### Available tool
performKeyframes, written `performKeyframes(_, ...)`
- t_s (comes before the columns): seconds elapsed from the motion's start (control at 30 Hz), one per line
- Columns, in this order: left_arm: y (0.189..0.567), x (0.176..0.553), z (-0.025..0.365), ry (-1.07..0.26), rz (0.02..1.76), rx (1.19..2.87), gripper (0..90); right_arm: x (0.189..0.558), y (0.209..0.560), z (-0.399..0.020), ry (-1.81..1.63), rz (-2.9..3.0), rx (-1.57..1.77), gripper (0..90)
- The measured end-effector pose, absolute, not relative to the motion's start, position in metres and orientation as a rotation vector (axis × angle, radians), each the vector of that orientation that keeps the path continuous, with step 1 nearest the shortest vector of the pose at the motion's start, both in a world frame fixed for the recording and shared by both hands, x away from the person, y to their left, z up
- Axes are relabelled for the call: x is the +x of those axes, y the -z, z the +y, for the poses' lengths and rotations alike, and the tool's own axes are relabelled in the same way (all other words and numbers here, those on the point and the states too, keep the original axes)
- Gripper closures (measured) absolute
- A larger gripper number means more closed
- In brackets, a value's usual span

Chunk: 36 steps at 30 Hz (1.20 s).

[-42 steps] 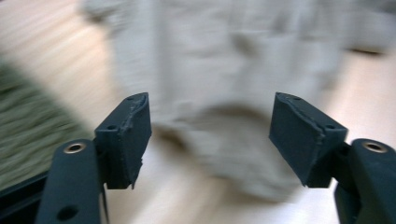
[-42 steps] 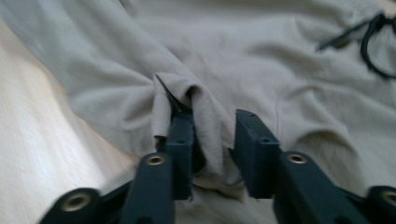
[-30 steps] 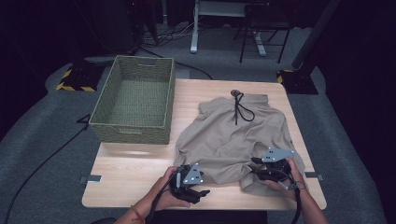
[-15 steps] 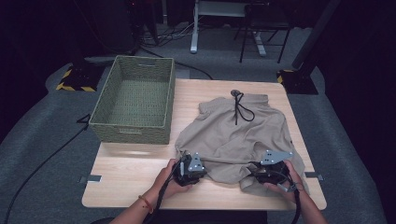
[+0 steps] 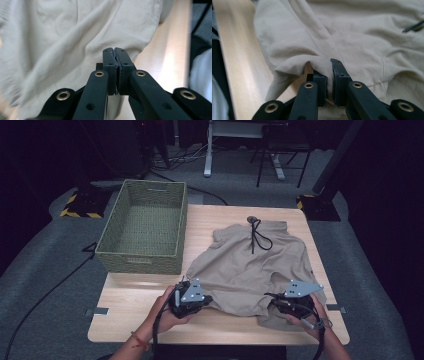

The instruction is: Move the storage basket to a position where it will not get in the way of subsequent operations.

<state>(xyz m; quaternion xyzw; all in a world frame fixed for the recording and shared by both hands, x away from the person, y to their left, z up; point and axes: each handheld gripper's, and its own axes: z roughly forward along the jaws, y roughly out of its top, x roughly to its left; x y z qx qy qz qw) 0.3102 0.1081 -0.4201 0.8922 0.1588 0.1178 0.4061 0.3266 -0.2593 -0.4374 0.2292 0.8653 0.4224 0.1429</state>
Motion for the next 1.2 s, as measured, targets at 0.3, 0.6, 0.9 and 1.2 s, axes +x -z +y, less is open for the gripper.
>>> performKeyframes(0.3, 0.405, 0.294, 0.142, -0.337, 0.479, 2.234, 79.5, 0.307, 0.427, -0.265, -1.156, 2.469, 0.668, 46.3)
performKeyframes(0.6, 0.448, 0.291, 0.091, -0.270, 0.439, 2.313, 49.4, 0.286, 0.442, -0.312, -1.101, 2.458, 0.729, 49.3)
performKeyframes(0.9, 0.492, 0.319, 0.058, -0.254, 0.512, 2.392, 38.6, 0.316, 0.476, -0.328, -1.028, 2.468, 0.893, 58.6)
performKeyframes(1.2, 0.494, 0.364, 0.074, -0.355, 0.661, 2.346, 37.8, 0.351, 0.495, -0.295, -1.026, 2.494, 0.929, 55.7)
